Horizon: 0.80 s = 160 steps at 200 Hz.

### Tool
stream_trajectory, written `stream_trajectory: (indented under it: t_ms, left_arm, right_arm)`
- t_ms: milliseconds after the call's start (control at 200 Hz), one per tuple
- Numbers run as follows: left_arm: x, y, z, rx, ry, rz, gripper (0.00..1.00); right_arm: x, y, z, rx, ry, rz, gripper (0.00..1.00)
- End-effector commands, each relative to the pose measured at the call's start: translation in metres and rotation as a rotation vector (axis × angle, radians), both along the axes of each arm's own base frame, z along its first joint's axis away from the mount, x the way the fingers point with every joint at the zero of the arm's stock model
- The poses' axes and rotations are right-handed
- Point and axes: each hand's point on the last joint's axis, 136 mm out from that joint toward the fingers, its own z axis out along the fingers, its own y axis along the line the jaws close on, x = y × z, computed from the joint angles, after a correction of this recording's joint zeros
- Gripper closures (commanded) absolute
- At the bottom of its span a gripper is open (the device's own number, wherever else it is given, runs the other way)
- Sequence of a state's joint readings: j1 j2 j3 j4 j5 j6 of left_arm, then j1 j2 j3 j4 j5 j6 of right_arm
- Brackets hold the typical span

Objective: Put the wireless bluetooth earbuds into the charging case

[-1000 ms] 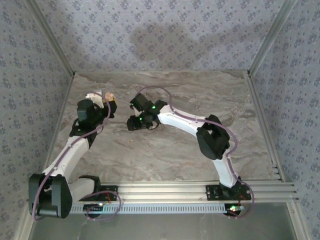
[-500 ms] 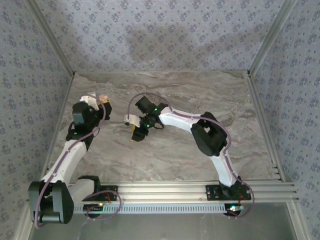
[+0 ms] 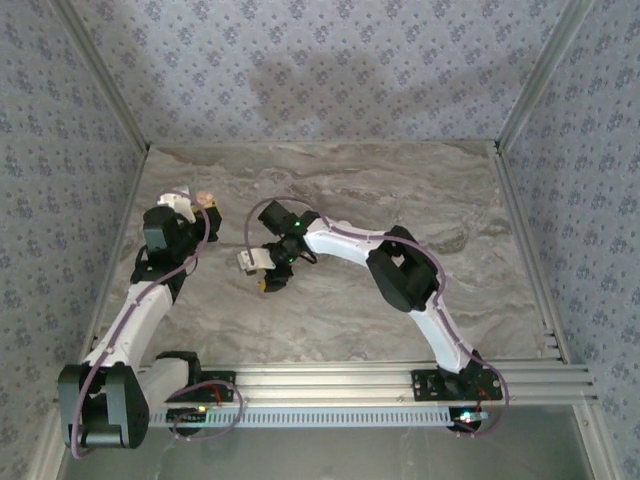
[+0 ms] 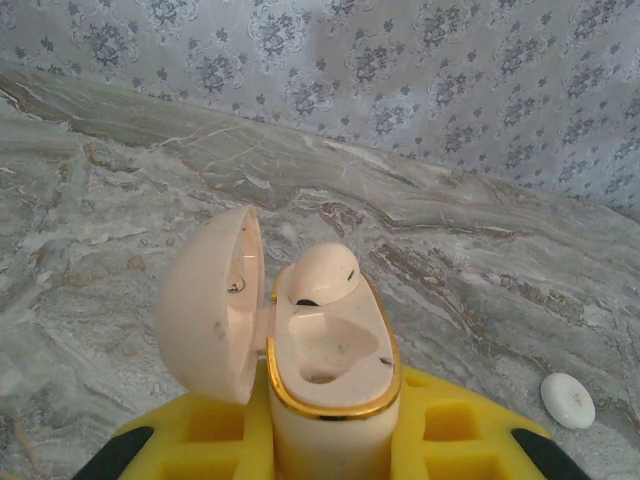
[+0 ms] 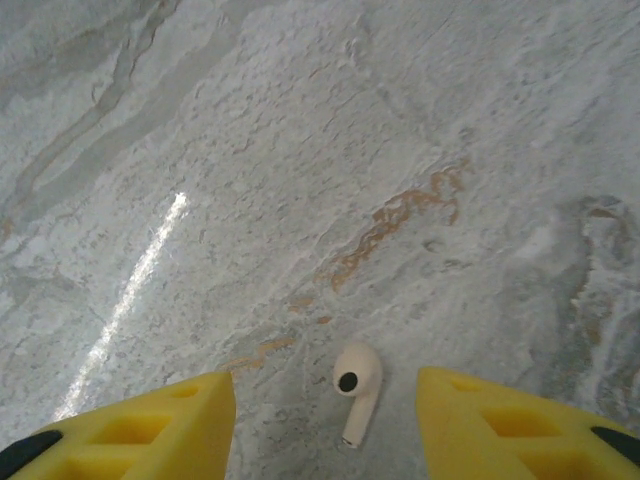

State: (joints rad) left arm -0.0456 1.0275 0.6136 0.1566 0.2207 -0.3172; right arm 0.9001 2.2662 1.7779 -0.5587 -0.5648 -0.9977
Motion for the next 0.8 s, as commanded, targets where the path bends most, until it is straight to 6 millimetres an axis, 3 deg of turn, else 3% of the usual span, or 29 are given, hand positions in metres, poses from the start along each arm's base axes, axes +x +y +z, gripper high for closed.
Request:
stream_trajectory:
  t_ms: [0,340,794]
  left_arm:
    - [-0.001,0.000,0.009,-0.022,-0.031,-0.005,0.83]
    - [-0.002,0.000,0.008,-0.034,-0.032,-0.005,0.83]
    - [-0.004,0.000,0.005,-0.035,-0.029,-0.009,0.83]
  right_arm:
    - [0.004,0.002,-0.009,-0.036,-0.042,0.021,0.50]
    - [0.012,0.010,-0.025,-0.061,-0.058,-0.013,0.57]
    - [0.005,0.010,-0.042,-0.101,-0.035,-0.028,0.68]
